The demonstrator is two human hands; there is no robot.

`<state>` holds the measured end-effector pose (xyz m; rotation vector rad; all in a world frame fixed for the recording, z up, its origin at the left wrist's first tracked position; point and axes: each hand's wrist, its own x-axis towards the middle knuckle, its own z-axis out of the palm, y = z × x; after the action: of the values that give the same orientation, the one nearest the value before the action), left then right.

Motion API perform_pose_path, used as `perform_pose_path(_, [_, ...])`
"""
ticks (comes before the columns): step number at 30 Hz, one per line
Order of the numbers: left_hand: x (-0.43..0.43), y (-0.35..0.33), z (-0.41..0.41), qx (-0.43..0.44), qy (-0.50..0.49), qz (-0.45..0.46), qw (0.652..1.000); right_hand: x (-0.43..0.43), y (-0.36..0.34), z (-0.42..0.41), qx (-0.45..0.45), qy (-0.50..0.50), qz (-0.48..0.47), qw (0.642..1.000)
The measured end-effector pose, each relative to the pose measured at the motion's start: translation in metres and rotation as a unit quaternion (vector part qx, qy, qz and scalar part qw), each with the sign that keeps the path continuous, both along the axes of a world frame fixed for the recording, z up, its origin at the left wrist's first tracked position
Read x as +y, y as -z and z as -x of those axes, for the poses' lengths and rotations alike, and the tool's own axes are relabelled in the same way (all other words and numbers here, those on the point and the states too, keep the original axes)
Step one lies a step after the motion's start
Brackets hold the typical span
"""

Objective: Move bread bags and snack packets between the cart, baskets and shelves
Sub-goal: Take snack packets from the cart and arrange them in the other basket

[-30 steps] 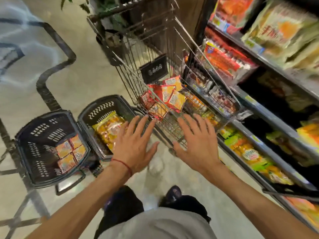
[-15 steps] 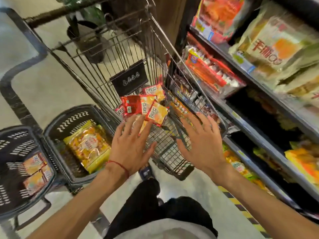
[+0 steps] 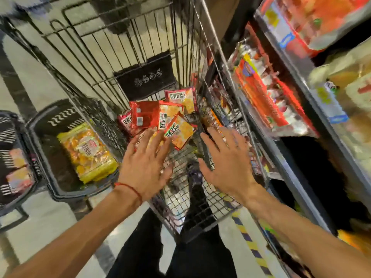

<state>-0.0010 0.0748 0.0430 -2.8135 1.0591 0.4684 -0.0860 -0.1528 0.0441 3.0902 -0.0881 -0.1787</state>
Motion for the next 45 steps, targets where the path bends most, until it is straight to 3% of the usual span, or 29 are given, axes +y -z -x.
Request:
perform_pose_path(13, [-0.075, 0.099, 0.028, 0.067, -0.237, -0.025, 0.969, -0.081, 0.120, -0.047, 0.078, -0.147, -0.018, 0.986])
perform_pose_path(19, [-0.076, 0.152, 0.034, 0.078, -0.342, 0.009, 0.936, -0.075, 0.171, -0.057, 0.082, -0.126, -0.068, 0.986])
perform_pose_path(26, [-0.062, 0.188, 0.043, 0.109, -0.411, 0.002, 0.905, -0.051, 0.232, -0.086, 0.103, -0.015, -0.150, 0.983])
perform_pose_path(30, [-0.059, 0.198, 0.044, 0.111, -0.440, 0.029, 0.891, -0.039, 0.262, -0.113, 0.163, 0.081, -0.226, 0.957])
perform_pose_path(37, [-0.058, 0.203, 0.042, 0.100, -0.474, 0.054, 0.873, -0.038, 0.290, -0.129, 0.229, 0.152, -0.243, 0.930])
perform_pose_path(40, [-0.056, 0.206, 0.042, 0.100, -0.492, 0.050, 0.863, -0.046, 0.294, -0.123, 0.256, 0.186, -0.327, 0.891])
perform_pose_path(45, [-0.060, 0.214, 0.030, 0.105, -0.534, 0.093, 0.833, -0.058, 0.280, -0.113, 0.225, 0.246, -0.475, 0.815])
